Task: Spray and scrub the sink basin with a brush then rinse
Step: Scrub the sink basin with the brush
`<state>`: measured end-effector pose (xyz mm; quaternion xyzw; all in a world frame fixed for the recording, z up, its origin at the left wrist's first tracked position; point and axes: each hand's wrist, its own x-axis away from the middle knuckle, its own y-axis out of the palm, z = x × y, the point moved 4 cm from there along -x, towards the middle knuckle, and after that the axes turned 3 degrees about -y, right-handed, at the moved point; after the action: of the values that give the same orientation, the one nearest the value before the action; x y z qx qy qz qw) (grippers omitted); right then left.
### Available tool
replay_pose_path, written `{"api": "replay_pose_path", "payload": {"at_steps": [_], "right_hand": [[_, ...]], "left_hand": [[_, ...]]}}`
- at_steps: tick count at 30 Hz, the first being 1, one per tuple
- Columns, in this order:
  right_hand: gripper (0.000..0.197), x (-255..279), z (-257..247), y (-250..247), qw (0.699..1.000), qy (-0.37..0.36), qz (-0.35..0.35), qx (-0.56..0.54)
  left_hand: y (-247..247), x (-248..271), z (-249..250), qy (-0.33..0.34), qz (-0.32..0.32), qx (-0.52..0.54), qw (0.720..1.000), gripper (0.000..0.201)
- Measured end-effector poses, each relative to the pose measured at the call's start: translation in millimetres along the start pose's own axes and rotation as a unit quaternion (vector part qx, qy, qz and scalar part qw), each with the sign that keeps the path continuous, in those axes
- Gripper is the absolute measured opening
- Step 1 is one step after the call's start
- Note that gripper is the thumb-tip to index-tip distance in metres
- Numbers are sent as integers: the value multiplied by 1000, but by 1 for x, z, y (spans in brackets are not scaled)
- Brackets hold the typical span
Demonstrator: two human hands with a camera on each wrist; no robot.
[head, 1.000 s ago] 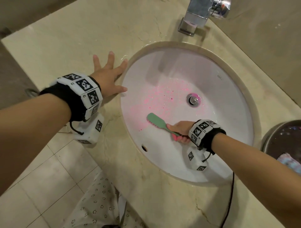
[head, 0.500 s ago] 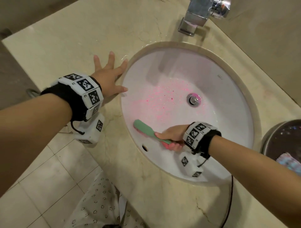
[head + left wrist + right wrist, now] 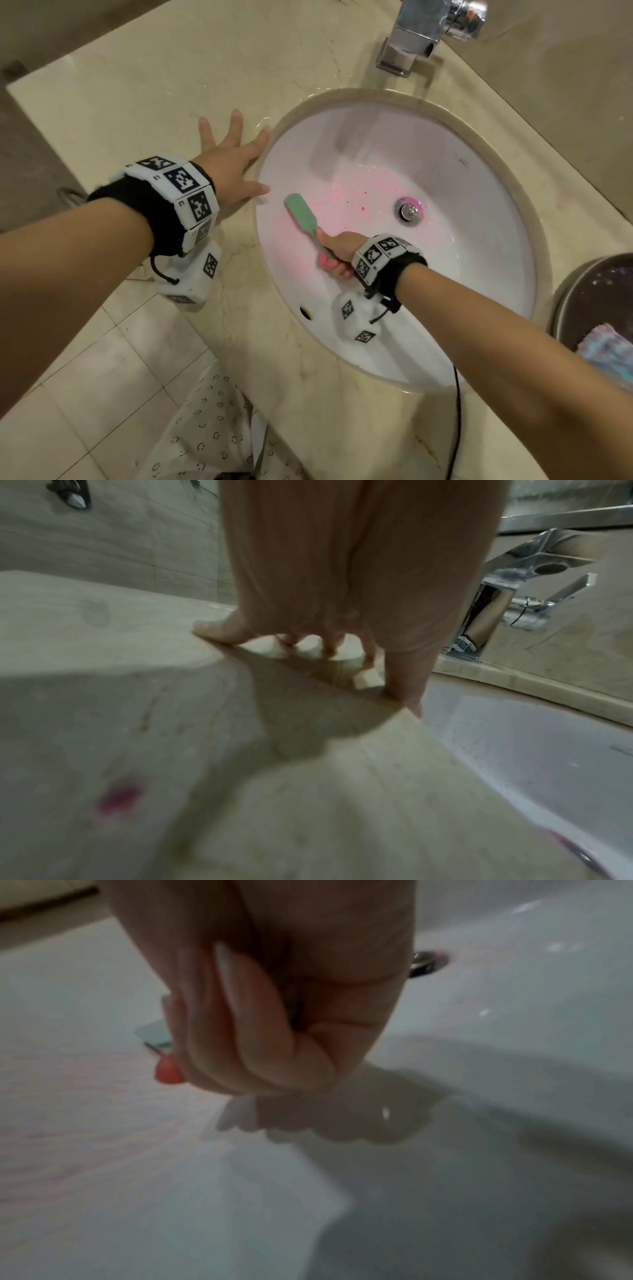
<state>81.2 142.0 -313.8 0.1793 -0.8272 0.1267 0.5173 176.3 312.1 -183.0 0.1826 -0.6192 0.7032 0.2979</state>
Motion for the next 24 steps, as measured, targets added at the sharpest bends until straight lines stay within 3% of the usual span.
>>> {"api": "replay_pose_path", "payload": {"at_steps": [4,8,10,13,18,20,24], "right_hand": [[59,11,-3,30,986,-2,-167,-5],[64,22,21,20,974,40,-198,104],[63,23,36,2,975,65,-166,134],[61,22,49,-33,981,79,-41,171],[63,4,24,-54,982,13,150,118],[65,-6,11,-47,984,-3,158,82],[61,-13,-6,-9,997,-14,73,-2]], "left_hand": [[0,0,0,0,-1,-1,1000,80],[-1,2,1,-2,-3,-4,1000,80],[-2,3,2,-5,-3,-3,1000,80],[-2,3,2,-4,-3,-5,1000,80],[-2,3,2,-2,-2,-8,1000,80],[-2,3,2,-3,-1,-7,1000,80],[-2,4,3,-2,3,-7,1000,80]]}}
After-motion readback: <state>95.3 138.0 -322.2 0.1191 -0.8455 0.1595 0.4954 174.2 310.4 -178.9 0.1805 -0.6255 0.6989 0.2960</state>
